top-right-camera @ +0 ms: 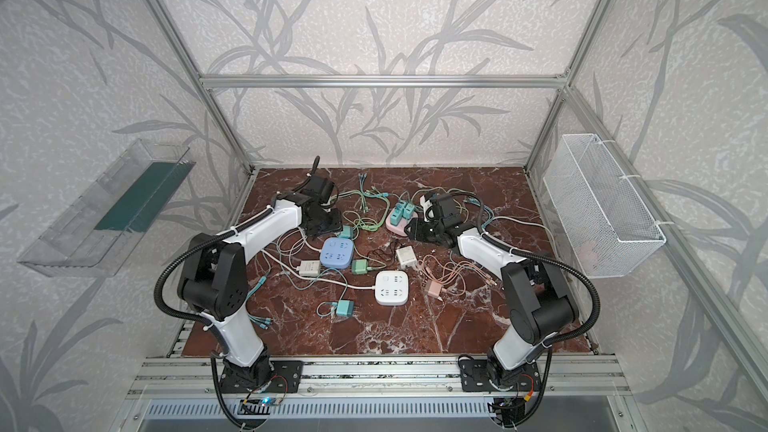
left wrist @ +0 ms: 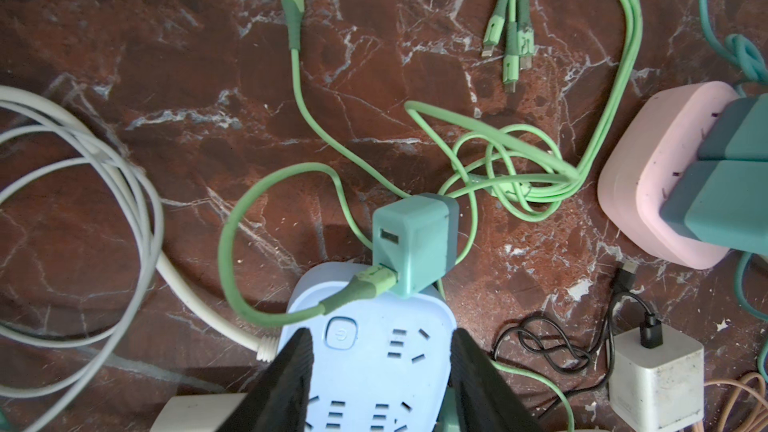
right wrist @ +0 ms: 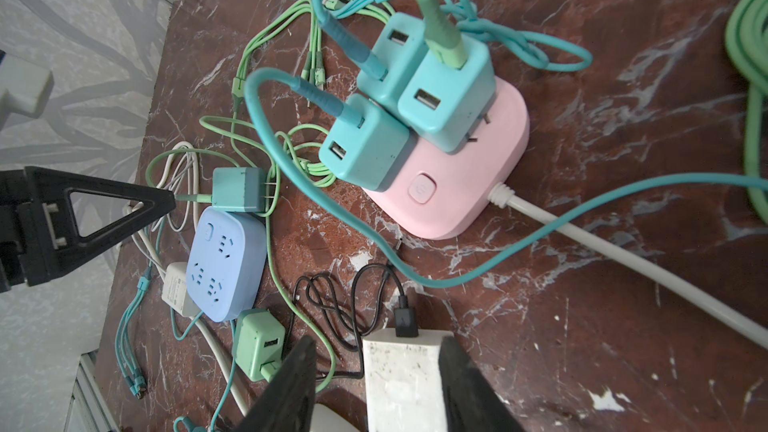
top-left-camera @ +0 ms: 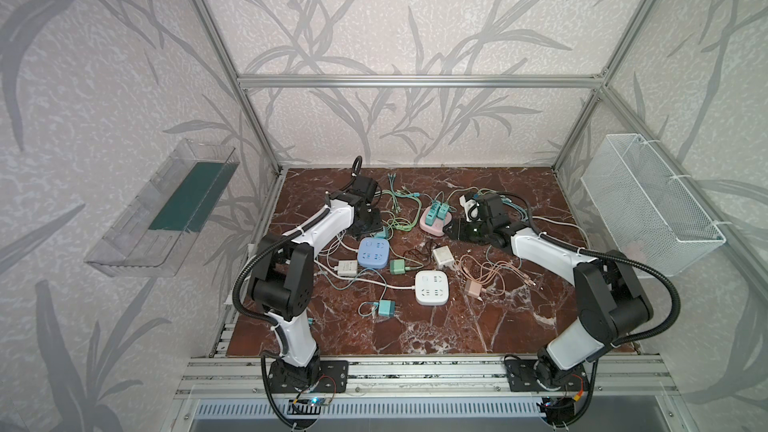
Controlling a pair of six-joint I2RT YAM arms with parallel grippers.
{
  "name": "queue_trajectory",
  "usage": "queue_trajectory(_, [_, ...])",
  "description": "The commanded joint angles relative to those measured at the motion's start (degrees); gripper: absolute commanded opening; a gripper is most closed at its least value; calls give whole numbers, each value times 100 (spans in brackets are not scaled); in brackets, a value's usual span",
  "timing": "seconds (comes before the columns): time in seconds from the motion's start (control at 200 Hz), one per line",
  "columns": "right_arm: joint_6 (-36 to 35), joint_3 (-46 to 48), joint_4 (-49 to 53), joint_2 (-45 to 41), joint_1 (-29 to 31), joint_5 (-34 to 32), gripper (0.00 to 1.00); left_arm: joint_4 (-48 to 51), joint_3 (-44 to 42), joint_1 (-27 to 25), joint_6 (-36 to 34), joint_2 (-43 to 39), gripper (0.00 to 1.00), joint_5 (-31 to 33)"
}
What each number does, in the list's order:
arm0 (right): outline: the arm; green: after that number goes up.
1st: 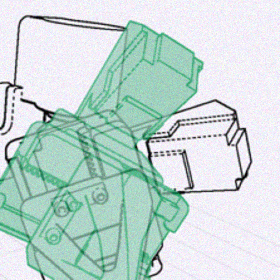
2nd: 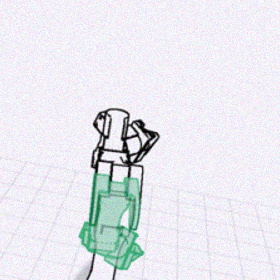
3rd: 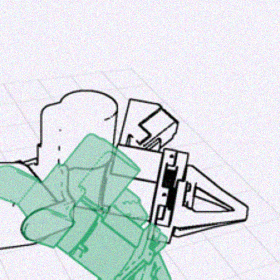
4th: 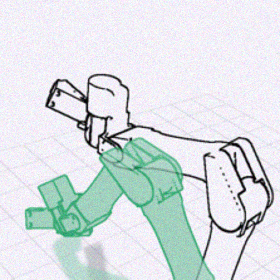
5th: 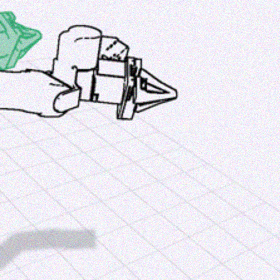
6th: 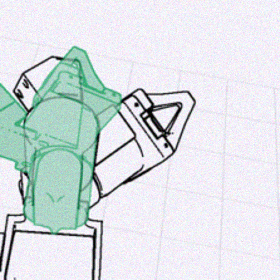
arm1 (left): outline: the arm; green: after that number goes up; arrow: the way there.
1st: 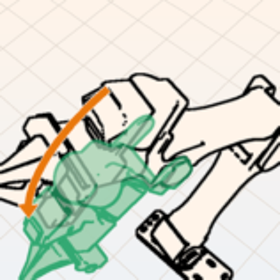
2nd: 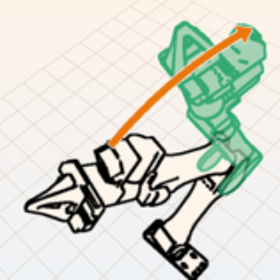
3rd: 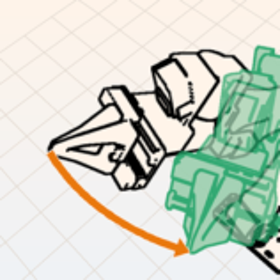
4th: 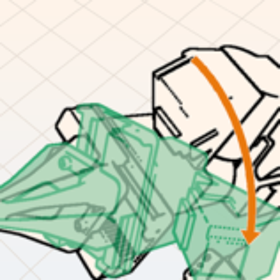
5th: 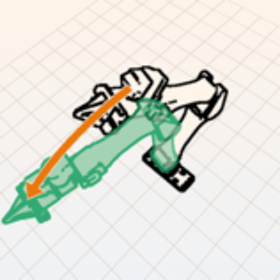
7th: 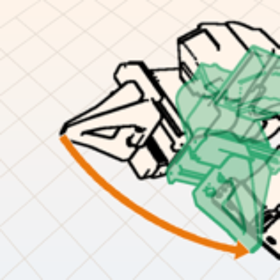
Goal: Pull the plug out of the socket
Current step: 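Move the left gripper over a teal charger while the right grips the pink strip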
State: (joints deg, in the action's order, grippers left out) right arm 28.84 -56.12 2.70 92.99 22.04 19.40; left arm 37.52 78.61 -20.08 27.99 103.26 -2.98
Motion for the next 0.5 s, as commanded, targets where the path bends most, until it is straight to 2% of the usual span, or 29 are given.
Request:
queue_trajectory(0.0, [-50,115,-206,-300,-111,-99,48,14,133,-256,-101,-260,60,327])
queue_trajectory(0.155, [101,191,-211,-308,-317,-268,45,-100,355,-764,-262,-161,71,877])
queue_trajectory(0.495, [161,-75,-244,234,-691,49,43,-332,1279,-1083,-587,676,74,309])
